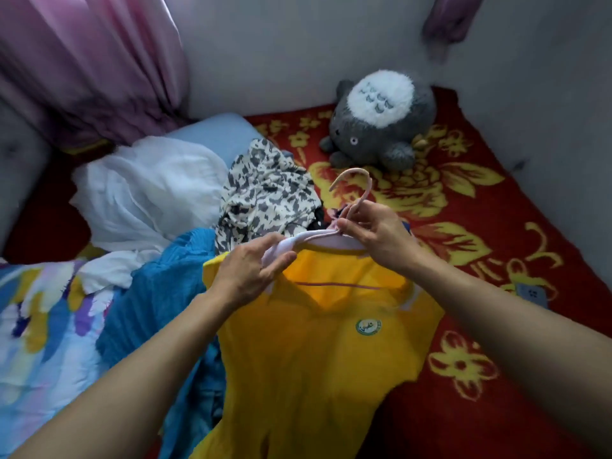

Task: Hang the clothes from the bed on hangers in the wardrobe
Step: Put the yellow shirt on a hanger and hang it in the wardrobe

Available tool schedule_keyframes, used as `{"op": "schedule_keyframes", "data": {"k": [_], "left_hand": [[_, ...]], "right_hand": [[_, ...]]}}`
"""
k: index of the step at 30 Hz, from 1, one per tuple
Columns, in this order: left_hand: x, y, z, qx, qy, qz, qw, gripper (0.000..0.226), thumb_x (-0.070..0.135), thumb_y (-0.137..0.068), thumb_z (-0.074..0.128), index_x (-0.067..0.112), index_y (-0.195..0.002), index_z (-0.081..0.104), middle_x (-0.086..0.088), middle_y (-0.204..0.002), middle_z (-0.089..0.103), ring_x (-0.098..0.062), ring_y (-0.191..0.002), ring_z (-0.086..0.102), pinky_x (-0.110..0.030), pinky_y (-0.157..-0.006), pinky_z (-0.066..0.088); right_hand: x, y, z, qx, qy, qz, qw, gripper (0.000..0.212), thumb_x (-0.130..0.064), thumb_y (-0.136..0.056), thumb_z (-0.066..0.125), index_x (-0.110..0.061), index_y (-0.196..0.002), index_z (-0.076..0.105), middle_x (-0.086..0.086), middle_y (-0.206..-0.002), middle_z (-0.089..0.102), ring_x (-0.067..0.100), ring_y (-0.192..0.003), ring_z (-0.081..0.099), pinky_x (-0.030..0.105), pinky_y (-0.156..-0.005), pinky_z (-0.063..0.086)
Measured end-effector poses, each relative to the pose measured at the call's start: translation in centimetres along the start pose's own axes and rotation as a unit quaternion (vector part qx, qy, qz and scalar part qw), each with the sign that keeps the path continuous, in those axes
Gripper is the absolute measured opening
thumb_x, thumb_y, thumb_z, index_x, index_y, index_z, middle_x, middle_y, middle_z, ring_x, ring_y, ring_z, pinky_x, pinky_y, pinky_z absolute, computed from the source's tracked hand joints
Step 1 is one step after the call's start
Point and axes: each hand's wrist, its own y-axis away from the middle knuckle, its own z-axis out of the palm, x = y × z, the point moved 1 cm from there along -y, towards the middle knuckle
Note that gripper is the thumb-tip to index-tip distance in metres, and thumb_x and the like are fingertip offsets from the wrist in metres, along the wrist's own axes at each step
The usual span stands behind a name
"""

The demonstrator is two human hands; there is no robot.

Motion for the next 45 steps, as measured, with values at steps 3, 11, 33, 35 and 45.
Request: {"op": "schedule_keyframes", "data": {"k": [3,11,33,35,45], "left_hand": [[3.6,0.4,-5.0,0.039,-0.026,0.031,0.998,0.052,0.075,-0.080,0.038,0.025,-0.075,0.054,0.005,-0.065,0.053,-0.012,-0.058,0.049,-0.032,-0.051,0.038],[14.2,6.1,-16.5,0.148,-0.090,0.053,0.983,0.052,0.060,-0.091,0.030,0.020,-0.107,0.060,-0.002,-0.095,0.061,-0.021,-0.092,0.055,-0.046,-0.081,0.045],[33.4,66.3,-20.4,0.353,-0.205,-0.414,0.813,0.021,0.040,-0.084,0.065,0.025,-0.100,0.063,0.006,-0.093,0.060,-0.014,-0.084,0.059,-0.028,-0.071,0.046],[35.0,71.5,-19.8,0.368,-0.199,-0.444,0.792,0.015,0.039,-0.084,0.065,0.028,-0.094,0.062,0.010,-0.088,0.058,-0.013,-0.082,0.059,-0.030,-0.073,0.050],[47.2,108.0,-13.8,0.369,-0.246,-0.636,0.631,0.021,0.032,-0.086,0.061,0.023,-0.104,0.063,0.005,-0.092,0.063,-0.015,-0.087,0.060,-0.031,-0.074,0.050]], "right_hand": [[-6.4,1.2,-2.8,0.002,-0.001,-0.051,0.999,0.007,-0.038,-0.090,0.061,-0.032,-0.085,0.060,0.000,-0.080,0.069,0.021,-0.081,0.069,0.054,-0.076,0.053],[-21.1,5.9,-10.0,0.054,0.019,-0.190,0.980,0.015,-0.028,-0.094,0.056,-0.014,-0.090,0.057,0.001,-0.072,0.069,0.016,-0.067,0.068,0.048,-0.068,0.055],[-46.3,41.6,4.8,-0.298,0.049,-0.471,0.829,0.024,-0.026,-0.092,0.062,-0.023,-0.068,0.062,-0.008,-0.062,0.066,-0.001,-0.057,0.058,0.026,-0.057,0.043],[-47.4,45.2,7.5,-0.362,0.065,-0.471,0.802,0.019,-0.018,-0.087,0.067,-0.026,-0.070,0.065,-0.002,-0.079,0.073,0.008,-0.071,0.066,0.034,-0.068,0.052],[-54.8,74.2,21.9,-0.505,0.037,-0.564,0.652,0.013,-0.018,-0.096,0.057,-0.011,-0.097,0.068,-0.003,-0.073,0.071,0.008,-0.050,0.063,0.017,-0.050,0.048]]}}
